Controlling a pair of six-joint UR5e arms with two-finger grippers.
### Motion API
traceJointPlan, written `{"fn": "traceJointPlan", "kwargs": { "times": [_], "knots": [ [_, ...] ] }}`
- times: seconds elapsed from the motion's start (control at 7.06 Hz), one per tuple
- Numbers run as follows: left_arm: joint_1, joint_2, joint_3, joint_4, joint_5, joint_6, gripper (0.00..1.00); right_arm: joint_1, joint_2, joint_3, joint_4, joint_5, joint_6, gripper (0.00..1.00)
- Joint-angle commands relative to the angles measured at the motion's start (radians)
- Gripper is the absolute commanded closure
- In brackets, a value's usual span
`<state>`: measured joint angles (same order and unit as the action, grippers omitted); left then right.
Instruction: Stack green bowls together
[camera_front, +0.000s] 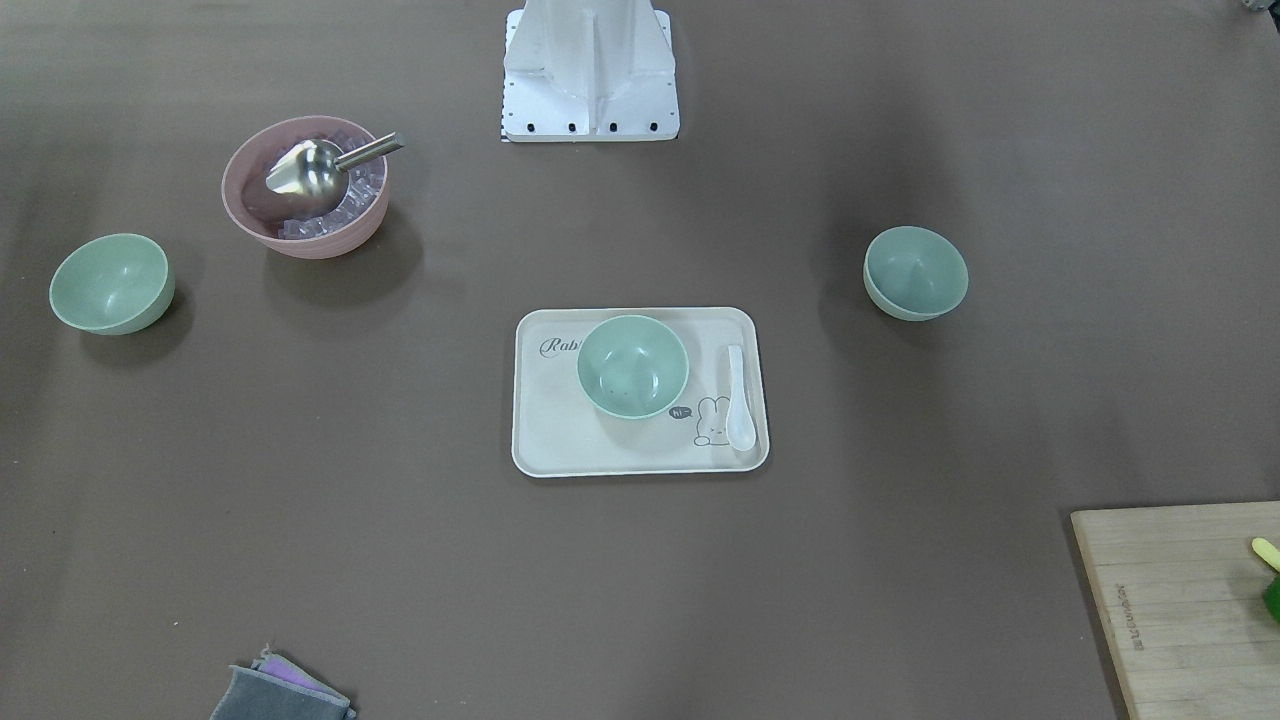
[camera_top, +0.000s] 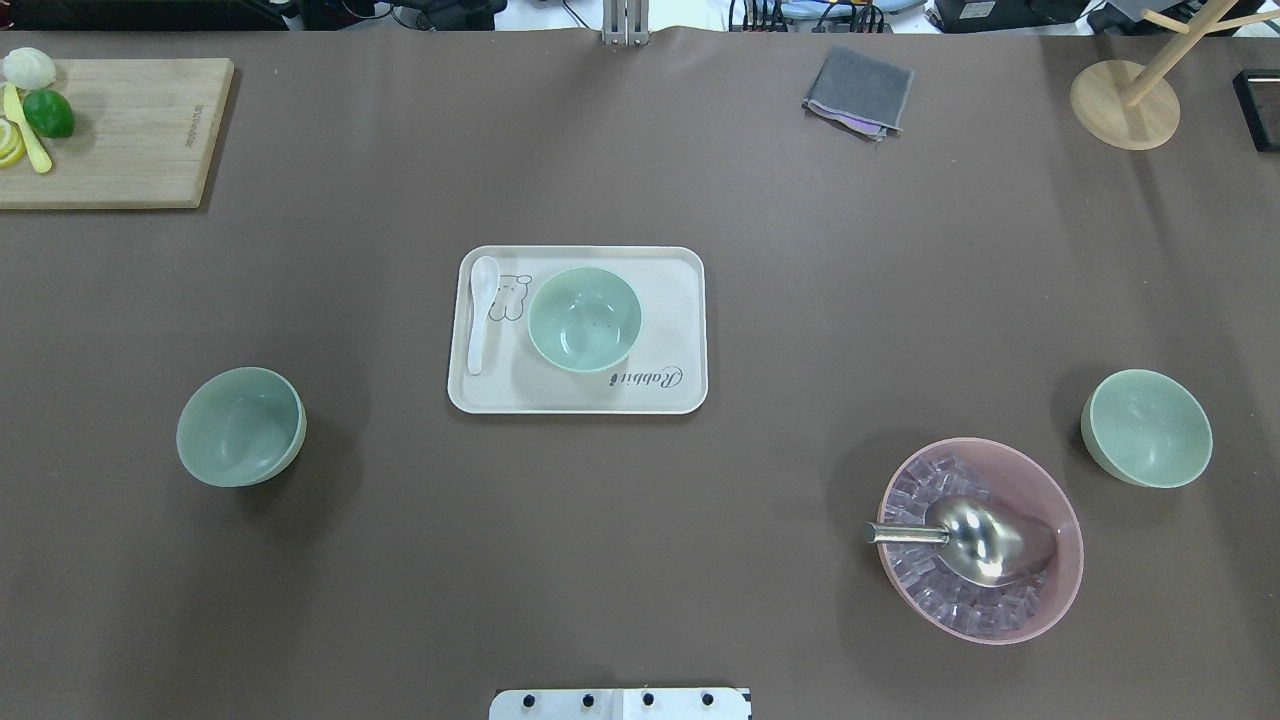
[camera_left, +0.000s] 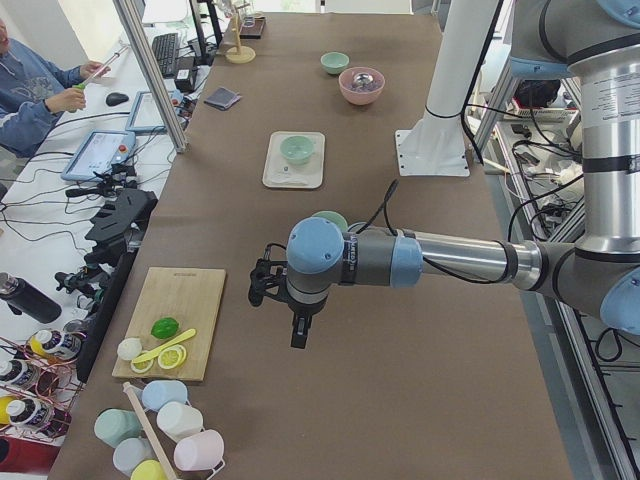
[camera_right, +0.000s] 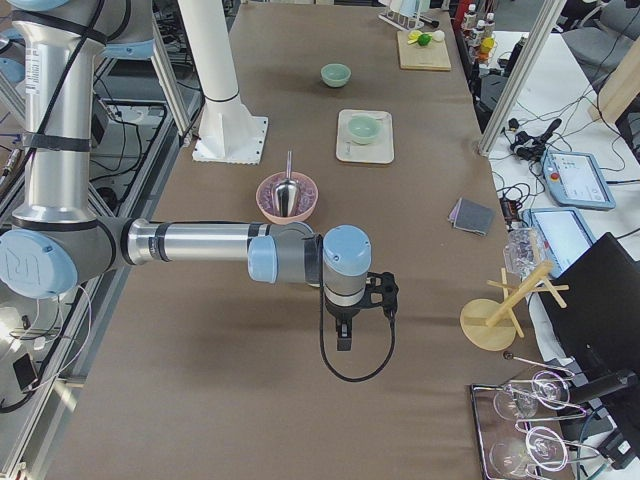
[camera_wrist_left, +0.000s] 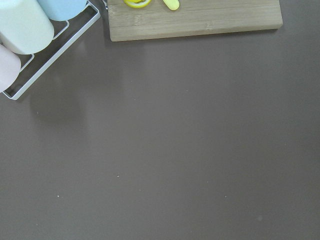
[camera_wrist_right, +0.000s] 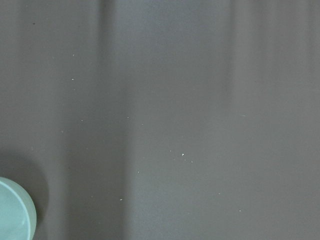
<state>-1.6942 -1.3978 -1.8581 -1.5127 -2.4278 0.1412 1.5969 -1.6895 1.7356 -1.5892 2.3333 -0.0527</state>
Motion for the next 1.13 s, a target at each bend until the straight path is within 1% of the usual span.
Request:
{"fn": "traceJointPlan", "kwargs": {
  "times": [0.0, 0.14, 0.28, 0.57, 0.71, 0.85, 0.99],
  "knots": [
    [0.001, 0.000, -0.012, 0.000, 0.006, 0.000, 0.02, 0.000, -0.002, 0.004, 0.000, 0.006, 0.001, 0.00],
    [0.001, 0.008, -0.001, -0.001, 0.009, 0.001, 0.02, 0.000, -0.002, 0.004, 0.000, 0.020, 0.001, 0.00],
    [-0.001, 0.031, -0.013, -0.015, 0.000, 0.003, 0.02, 0.000, 0.001, -0.004, 0.000, 0.044, 0.001, 0.00],
    [0.004, 0.046, 0.008, -0.029, 0.013, 0.001, 0.02, 0.000, -0.013, -0.005, 0.069, 0.058, -0.004, 0.00],
    [0.001, 0.062, 0.008, -0.084, 0.009, 0.000, 0.02, 0.000, -0.025, -0.004, 0.098, 0.058, 0.001, 0.00],
    [0.004, 0.116, 0.010, -0.146, 0.006, -0.008, 0.02, 0.000, -0.027, -0.004, 0.106, 0.060, 0.002, 0.00],
    [0.004, 0.128, 0.010, -0.182, 0.001, -0.008, 0.02, 0.000, -0.029, -0.005, 0.106, 0.060, 0.002, 0.00]
  ]
}}
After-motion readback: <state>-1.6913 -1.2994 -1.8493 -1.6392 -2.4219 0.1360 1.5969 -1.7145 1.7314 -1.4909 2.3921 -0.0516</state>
